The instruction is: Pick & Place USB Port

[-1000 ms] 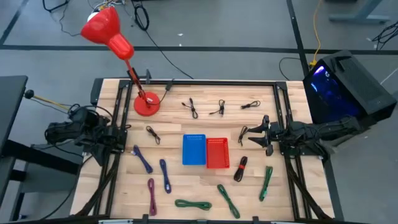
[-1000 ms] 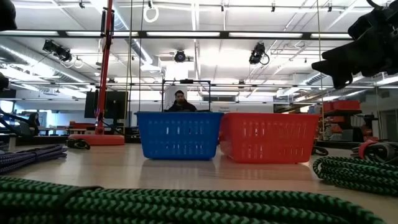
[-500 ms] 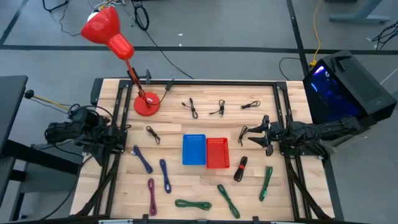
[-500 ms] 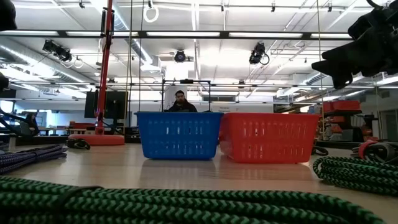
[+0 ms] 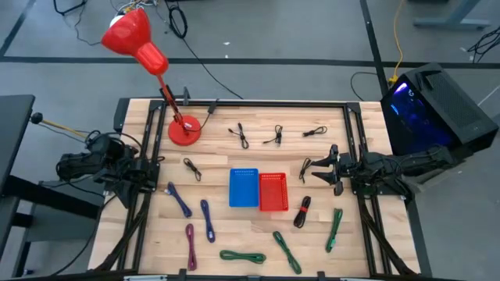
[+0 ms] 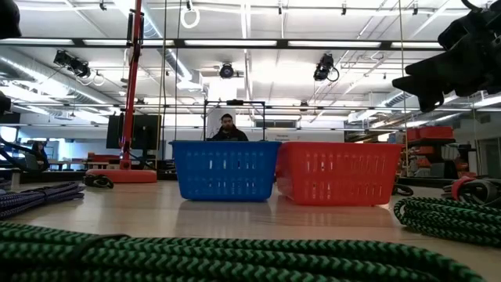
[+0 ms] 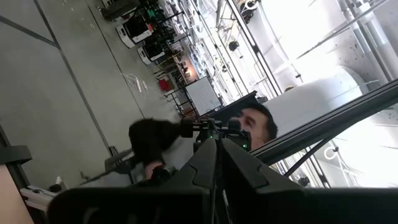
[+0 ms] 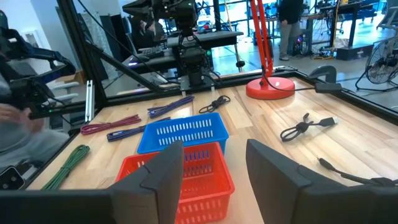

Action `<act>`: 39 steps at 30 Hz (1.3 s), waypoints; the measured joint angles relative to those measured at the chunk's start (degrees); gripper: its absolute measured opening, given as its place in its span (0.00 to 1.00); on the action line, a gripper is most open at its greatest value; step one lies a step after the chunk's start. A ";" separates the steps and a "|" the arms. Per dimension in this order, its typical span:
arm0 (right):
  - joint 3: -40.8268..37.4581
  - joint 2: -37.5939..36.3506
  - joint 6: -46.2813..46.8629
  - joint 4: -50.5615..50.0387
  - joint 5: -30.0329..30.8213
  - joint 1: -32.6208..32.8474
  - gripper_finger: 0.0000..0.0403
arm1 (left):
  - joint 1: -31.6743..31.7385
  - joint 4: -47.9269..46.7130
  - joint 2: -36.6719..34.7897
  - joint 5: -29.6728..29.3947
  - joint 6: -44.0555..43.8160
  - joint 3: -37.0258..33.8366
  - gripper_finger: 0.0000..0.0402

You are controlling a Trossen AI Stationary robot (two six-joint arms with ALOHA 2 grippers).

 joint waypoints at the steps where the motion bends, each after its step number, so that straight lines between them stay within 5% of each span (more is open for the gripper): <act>1: -0.02 0.00 0.02 -0.02 0.00 0.01 0.44 | 0.00 0.00 0.02 -0.02 0.01 0.00 0.06; 33: 0.00 0.00 0.02 0.00 0.00 0.01 0.44 | -0.02 0.00 0.00 -0.11 0.01 0.00 0.06; 39: -0.02 0.00 0.02 0.00 0.02 0.02 0.44 | -0.02 -0.02 0.00 -3.89 0.01 0.01 0.06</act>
